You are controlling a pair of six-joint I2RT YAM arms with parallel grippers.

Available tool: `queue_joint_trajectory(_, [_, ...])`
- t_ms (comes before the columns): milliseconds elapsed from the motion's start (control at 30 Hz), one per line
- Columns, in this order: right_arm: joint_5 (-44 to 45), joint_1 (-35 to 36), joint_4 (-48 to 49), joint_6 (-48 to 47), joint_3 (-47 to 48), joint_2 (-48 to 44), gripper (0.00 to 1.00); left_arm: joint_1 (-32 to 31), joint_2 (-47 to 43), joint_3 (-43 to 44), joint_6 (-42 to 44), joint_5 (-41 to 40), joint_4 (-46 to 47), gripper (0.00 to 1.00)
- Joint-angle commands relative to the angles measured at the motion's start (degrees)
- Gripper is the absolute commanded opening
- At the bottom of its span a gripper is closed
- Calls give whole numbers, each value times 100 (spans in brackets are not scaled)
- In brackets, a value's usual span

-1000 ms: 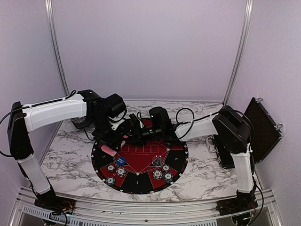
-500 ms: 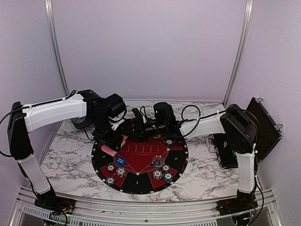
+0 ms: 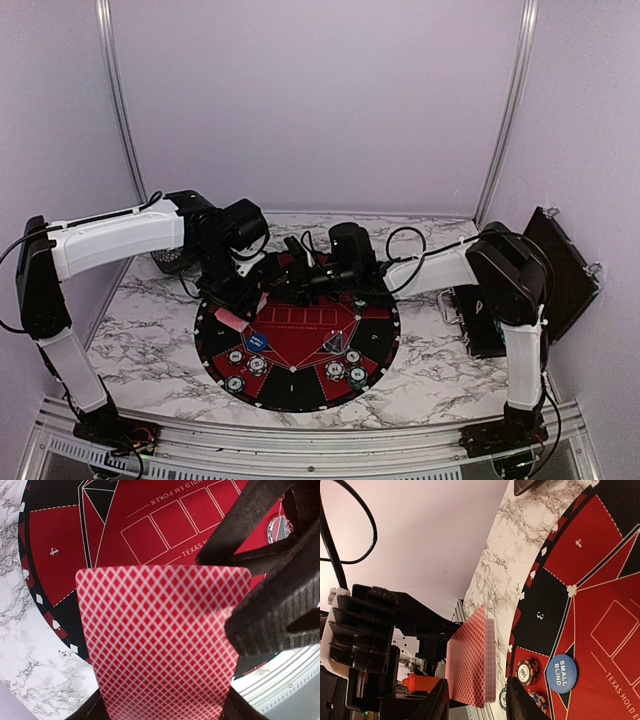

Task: Distribute texas hold em gaming equipment
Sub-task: Pick up the poker card from the face-down deck piles.

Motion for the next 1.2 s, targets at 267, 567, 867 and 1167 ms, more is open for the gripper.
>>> queue_joint_trajectory(267, [28, -30, 288, 152, -106, -233, 30, -28, -175, 35, 24, 21, -71, 53])
queue_joint_trajectory(567, [37, -32, 323, 203, -132, -268, 21, -30, -157, 29, 29, 21, -71, 53])
queue_joint_trajectory(867, [67, -63, 339, 225, -151, -313, 16, -30, -147, 29, 35, 21, -71, 53])
queue_joint_trajectory(1167, [64, -67, 396, 299, -147, -319, 9, -29, -139, 28, 36, 21, -71, 53])
